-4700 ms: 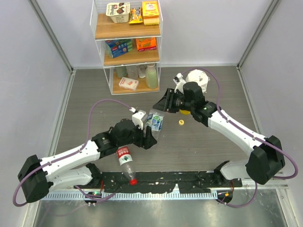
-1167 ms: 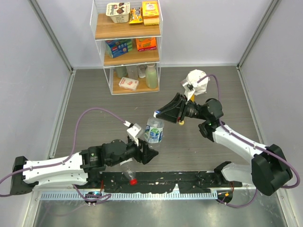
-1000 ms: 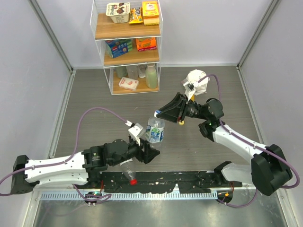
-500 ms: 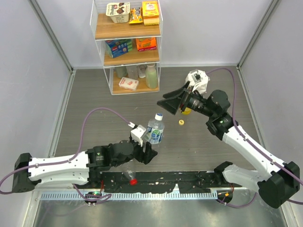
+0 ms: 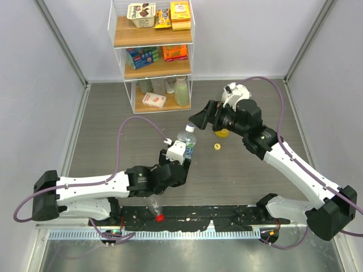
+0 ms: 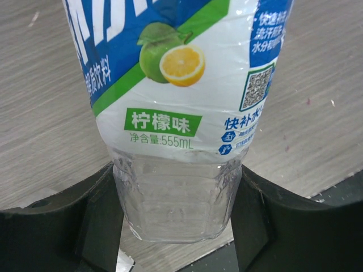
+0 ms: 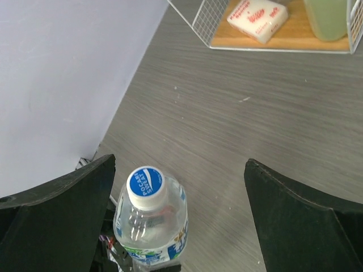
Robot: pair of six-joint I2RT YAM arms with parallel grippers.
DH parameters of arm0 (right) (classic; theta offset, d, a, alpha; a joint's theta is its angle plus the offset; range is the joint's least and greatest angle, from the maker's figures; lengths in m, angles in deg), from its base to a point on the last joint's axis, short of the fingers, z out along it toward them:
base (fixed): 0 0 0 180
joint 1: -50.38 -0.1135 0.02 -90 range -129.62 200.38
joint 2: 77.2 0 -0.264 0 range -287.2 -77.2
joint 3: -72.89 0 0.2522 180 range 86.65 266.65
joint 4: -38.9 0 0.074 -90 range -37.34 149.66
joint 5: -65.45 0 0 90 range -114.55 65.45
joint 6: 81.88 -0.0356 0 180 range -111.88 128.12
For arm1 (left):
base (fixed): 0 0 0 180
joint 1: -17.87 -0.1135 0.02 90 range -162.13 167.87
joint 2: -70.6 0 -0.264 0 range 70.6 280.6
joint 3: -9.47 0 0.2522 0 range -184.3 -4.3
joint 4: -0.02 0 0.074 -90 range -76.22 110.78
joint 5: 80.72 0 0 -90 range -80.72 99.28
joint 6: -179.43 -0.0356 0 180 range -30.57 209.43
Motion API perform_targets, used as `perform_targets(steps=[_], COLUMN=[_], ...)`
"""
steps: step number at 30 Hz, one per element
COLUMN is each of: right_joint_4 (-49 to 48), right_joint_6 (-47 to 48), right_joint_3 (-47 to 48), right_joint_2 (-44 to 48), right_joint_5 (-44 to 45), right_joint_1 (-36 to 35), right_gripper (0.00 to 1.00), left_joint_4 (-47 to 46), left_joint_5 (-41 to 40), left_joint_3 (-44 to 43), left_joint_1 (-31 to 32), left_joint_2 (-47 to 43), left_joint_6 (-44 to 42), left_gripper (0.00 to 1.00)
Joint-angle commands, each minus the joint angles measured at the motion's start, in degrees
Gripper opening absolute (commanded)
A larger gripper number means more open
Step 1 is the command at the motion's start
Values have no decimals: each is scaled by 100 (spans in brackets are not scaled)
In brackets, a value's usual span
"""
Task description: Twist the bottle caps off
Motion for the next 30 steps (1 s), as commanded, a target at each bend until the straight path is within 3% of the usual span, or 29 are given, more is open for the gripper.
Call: perform_targets(steps=[1, 14, 26, 30], right_joint_4=[397, 345, 239, 239], right_joint_6=[174, -1, -125, -116], right_joint_3=[453, 542, 445, 463], right_joint_2=[-75, -374, -268, -356], right_joint_5=[477, 292, 319, 214], right_joint_1=[-215, -444, -453, -471], right_gripper=[100, 70, 67, 57], left_joint_4=[326, 389, 265, 248], left_joint_5=[-917, -944, -839, -882], left_joint_3=[-530, -996, -996, -1014], left_joint_1=[32, 41, 85, 111], left_joint_2=[294, 813, 1050, 1121], left_joint_6=[345, 319, 346, 381], left_gripper=[0, 0, 0, 0])
